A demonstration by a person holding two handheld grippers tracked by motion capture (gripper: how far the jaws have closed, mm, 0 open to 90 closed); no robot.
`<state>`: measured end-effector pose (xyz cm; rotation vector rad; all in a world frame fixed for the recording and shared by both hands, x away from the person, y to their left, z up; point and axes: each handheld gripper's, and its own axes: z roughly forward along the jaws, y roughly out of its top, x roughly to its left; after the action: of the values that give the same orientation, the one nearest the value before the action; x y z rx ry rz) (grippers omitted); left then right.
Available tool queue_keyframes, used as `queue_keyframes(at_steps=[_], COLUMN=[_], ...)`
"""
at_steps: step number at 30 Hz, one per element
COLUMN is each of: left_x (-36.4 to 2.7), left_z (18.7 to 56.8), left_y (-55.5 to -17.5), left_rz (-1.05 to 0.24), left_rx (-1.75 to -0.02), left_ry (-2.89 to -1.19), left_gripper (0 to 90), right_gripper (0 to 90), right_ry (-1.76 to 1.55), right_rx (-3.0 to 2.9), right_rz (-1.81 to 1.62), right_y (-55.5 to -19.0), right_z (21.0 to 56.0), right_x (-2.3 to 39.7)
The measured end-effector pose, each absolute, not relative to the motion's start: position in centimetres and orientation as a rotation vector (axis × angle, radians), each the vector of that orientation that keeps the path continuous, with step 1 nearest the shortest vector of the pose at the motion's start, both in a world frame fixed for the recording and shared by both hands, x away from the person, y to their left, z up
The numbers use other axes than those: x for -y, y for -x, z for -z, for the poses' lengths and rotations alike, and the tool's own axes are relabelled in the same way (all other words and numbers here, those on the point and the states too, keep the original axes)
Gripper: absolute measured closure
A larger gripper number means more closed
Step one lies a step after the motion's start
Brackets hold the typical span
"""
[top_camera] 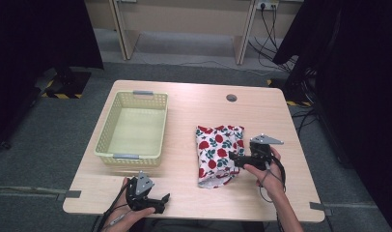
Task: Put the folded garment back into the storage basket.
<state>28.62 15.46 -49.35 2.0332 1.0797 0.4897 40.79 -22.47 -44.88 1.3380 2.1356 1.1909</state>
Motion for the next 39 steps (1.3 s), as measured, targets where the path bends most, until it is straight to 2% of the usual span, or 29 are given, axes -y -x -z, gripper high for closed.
queue_keyframes(at_steps=[26, 39], left_x=[-15.5, -15.5], left_z=[49.4, 49.4], left_y=[-28.6, -28.6], left_rz=[-0.492, -0.490], left_rx=[-1.077, -1.077], left_ry=[-2.029, -2.033], left_gripper=[0.0, 0.0], right_gripper=[1.3, 0.3], right_ry=[-1.436, -1.372], right_rx=[-2.191, -2.249], right_rz=[-1.111, -0.943], right_y=[-44.4, -44.4], right_z=[47.3, 47.9], right_x=[20.7, 18.7])
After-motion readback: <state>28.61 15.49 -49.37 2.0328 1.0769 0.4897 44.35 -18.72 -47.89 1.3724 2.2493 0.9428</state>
